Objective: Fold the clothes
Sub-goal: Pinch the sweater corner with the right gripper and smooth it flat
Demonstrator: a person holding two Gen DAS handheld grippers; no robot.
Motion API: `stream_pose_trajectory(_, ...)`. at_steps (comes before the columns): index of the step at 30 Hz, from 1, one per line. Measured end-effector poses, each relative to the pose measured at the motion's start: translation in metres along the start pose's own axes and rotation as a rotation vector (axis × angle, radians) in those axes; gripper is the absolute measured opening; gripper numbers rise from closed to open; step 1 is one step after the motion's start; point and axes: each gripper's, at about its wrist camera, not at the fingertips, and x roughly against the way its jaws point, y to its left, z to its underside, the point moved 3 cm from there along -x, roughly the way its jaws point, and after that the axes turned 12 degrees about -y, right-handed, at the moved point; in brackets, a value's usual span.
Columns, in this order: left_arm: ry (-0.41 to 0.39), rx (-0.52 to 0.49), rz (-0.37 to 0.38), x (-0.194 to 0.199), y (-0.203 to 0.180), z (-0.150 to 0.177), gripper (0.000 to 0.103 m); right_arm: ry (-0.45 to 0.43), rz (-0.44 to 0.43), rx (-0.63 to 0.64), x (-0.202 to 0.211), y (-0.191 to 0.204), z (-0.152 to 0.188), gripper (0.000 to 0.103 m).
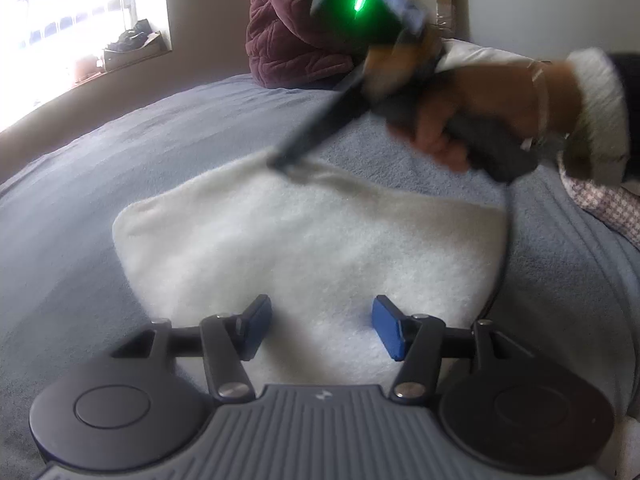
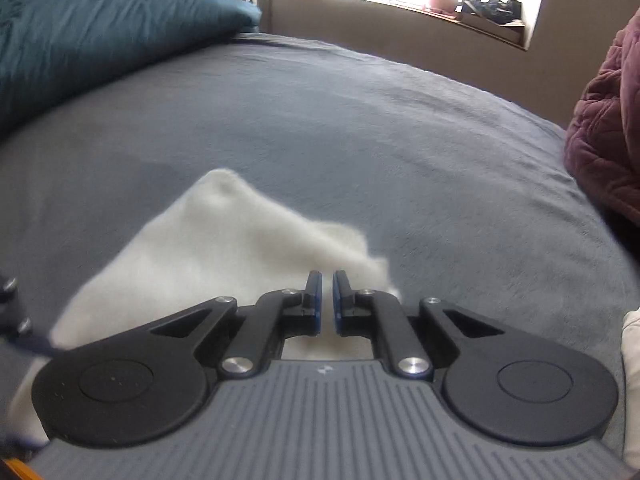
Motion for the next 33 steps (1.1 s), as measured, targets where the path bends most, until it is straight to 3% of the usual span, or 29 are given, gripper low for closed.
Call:
stream_pose_trajectory(3,0.020,0.005,0.014,0.001,0.005,-0.008,0.056,0.024,-0.003,0.008,-0.024,-0.002,0.021,0.005)
stream_pose_trajectory(5,0.023,0.012,0.027,0.006,0.012,-0.017,0.055,0.079,-0.011,-0.029,-0.029,-0.003,0.003,0.005)
stream_pose_trajectory(8,-0.041,0.005,0.001,0.016,0.027,-0.030,0.056,0.026,-0.078,-0.084,-0.019,0.002,-0.033,0.006)
stream_pose_trajectory(11,0.060,0.088,-0.021,-0.005,0.040,-0.018,0.054,-0.052,-0.200,-0.052,-0.022,0.026,-0.051,0.006)
stream_pose_trajectory(12,0.061,0.093,-0.026,-0.007,0.039,-0.013,0.055,-0.045,-0.218,-0.033,-0.031,0.035,-0.048,0.007)
stream_pose_trajectory(15,0.058,0.090,-0.033,-0.006,0.037,-0.010,0.056,0.118,-0.152,0.089,-0.085,0.055,-0.005,0.007)
stream_pose_trajectory(18,0.064,0.129,-0.019,-0.003,0.042,-0.009,0.056,0.106,-0.136,0.112,-0.079,0.063,-0.021,0.008)
stream_pose_trajectory(20,0.062,0.128,-0.017,0.000,0.042,-0.008,0.056,0.028,-0.223,0.062,-0.070,0.069,-0.042,0.008)
stream_pose_trajectory(26,0.054,0.113,-0.037,-0.002,0.038,-0.004,0.058,0.013,-0.292,0.074,-0.117,0.089,-0.017,0.011)
stream_pose_trajectory(29,0.042,0.107,-0.018,0.004,0.041,-0.006,0.057,0.010,-0.281,-0.006,-0.106,0.081,-0.028,0.011)
stream_pose_trajectory(33,0.011,0.122,-0.030,0.015,0.056,-0.010,0.057,0.000,-0.212,0.024,-0.059,0.064,-0.031,0.012)
